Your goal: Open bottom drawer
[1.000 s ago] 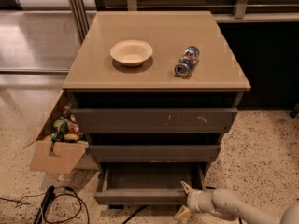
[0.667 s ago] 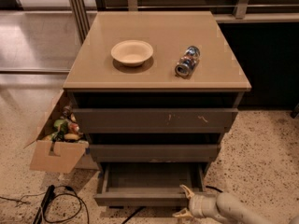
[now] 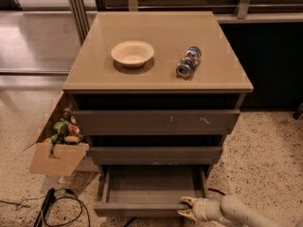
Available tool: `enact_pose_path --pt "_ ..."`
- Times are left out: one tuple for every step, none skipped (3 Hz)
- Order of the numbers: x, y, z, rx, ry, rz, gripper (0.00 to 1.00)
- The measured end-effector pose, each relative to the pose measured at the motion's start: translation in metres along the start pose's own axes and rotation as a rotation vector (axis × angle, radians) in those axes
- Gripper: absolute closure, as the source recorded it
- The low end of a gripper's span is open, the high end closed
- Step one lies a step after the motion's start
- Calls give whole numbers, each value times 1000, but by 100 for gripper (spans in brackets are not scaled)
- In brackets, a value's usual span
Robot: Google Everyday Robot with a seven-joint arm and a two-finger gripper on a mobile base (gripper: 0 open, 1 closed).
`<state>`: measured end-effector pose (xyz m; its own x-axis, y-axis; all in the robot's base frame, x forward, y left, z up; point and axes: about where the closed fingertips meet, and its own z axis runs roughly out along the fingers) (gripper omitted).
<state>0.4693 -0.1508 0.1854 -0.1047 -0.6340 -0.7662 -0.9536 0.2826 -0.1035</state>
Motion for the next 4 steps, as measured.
enact_pose_path --pt "-3 0 -2 0 0 0 100" --pt "-5 17 -1 -25 -18 -7 100" --pt "-4 41 1 -59 -37 -14 87" --pt "-8 39 -5 -59 -37 -14 64"
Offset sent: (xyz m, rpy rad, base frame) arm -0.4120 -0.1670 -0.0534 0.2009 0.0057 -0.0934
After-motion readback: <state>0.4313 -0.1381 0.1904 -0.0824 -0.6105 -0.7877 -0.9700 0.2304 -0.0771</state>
